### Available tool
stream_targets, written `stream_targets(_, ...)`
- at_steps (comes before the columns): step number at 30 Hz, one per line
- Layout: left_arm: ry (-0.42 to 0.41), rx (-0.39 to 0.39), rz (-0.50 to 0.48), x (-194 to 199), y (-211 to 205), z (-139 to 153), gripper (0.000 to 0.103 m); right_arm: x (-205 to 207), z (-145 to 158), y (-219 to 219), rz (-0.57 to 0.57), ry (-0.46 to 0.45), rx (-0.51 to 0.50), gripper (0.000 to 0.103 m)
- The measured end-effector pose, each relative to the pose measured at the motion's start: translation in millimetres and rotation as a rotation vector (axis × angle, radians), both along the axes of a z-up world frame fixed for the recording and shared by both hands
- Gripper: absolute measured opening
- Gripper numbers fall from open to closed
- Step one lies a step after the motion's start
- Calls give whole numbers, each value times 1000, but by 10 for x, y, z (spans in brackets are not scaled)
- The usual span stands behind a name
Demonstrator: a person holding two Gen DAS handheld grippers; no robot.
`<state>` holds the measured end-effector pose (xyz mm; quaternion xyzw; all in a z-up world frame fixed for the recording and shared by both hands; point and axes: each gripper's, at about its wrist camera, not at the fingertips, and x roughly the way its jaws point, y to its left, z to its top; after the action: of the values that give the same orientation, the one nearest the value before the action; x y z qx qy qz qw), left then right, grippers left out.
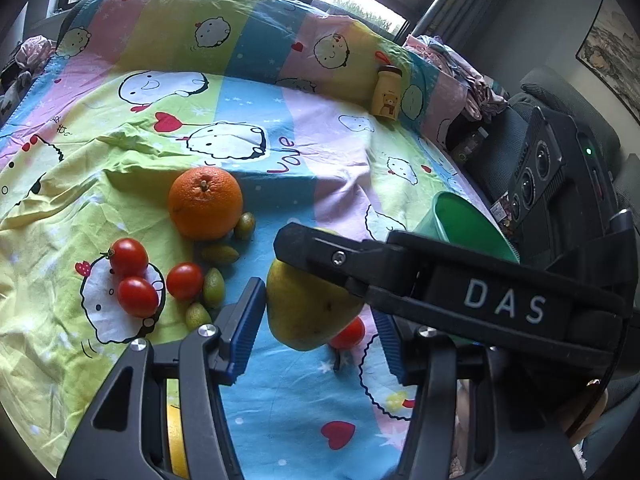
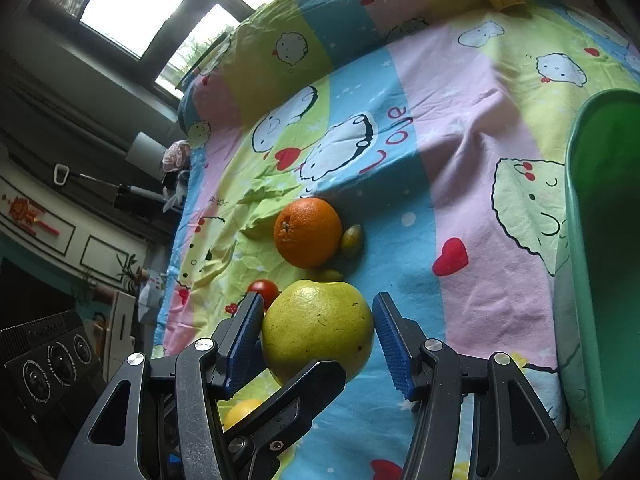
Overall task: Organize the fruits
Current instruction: 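Lift the pomelo with the right gripper and carry it toward the green bowl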
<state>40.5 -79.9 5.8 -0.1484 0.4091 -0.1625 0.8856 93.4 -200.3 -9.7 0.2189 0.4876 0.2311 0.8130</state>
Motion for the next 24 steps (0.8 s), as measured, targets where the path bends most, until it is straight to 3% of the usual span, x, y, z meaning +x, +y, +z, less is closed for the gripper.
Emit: stream_targets(24, -114, 12, -50, -157, -203, 260, 53, -219, 320, -185, -44, -118, 5, 59)
